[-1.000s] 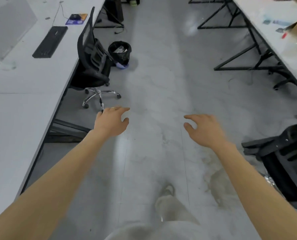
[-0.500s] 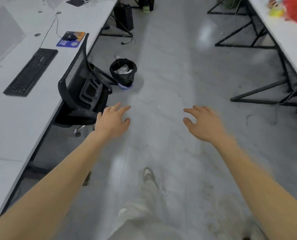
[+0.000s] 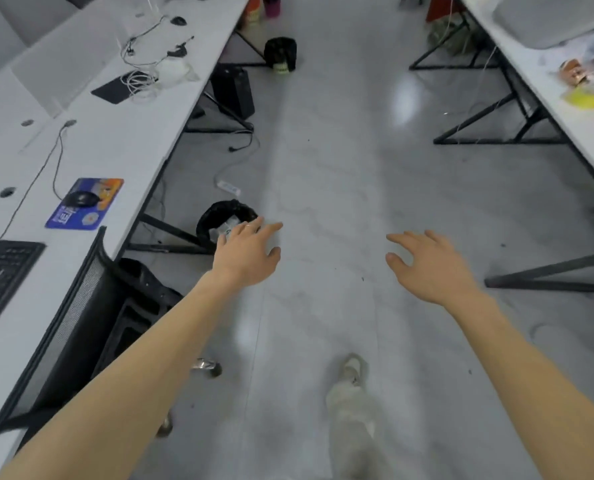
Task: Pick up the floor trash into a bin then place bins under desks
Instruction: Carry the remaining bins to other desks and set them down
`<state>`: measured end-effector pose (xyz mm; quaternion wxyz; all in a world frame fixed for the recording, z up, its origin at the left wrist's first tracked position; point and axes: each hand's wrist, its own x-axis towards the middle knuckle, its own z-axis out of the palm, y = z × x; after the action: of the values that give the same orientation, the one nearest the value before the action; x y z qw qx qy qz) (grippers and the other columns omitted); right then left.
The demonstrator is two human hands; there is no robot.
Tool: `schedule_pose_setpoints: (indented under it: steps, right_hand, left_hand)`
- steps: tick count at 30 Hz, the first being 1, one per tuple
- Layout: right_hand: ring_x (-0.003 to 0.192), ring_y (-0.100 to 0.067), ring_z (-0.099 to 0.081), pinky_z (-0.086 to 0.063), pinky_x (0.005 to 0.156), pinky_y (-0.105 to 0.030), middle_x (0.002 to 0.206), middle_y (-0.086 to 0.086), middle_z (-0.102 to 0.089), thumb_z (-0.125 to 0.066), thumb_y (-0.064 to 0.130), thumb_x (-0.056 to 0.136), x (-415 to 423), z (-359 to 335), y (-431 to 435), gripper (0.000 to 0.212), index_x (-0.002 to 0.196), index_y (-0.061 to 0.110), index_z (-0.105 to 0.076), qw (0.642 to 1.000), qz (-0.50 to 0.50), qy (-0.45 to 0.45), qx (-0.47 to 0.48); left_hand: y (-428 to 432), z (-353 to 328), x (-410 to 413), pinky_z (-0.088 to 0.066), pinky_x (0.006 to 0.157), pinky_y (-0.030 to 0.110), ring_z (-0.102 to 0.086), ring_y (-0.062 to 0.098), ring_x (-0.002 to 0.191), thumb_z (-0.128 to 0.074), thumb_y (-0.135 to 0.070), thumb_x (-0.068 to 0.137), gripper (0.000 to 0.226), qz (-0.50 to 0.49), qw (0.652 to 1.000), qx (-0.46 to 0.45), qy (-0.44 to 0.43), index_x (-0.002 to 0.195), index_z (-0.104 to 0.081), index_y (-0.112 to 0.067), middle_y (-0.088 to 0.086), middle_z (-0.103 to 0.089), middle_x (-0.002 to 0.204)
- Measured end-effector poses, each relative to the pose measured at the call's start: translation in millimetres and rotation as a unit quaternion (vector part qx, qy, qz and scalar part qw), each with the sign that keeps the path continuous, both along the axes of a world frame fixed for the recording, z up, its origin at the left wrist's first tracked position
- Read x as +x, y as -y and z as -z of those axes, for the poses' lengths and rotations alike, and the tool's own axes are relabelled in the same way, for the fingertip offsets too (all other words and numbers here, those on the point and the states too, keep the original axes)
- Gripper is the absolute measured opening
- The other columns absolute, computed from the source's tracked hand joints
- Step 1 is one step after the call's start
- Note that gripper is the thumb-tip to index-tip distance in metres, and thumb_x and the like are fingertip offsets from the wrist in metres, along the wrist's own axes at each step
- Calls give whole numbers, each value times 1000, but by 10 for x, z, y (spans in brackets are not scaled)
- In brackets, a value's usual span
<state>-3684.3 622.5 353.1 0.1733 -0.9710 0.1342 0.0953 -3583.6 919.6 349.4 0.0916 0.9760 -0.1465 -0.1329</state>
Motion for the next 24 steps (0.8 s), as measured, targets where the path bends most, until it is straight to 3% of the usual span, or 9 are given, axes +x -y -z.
schedule_pose_setpoints:
  steps: [13, 24]
  right_hand:
    - [150, -23, -16, -21, 120, -44, 156, 10, -37, -40, 50, 99, 4046, -244, 1376, 49, 147, 40, -39, 998, -60, 14, 14]
    - [149, -21, -17, -23, 118, -41, 153, 16, -40, -41, 50, 98, 7342, -67, 2273, 48, 146, 42, -41, 1000, -25, -10, -4]
  left_hand:
    - [1261, -245, 3747, -18, 118, 58, -17, 30, 150, -42, -43, 100, 56, -75, 997, 1, -12, 153, -25, -44, -2, -20, 165]
    - [2175, 109, 7297, -18, 118, 56, -22, 28, 148, -40, -44, 98, 55, -47, 999, 6, -25, 152, -26, -44, -3, -24, 163]
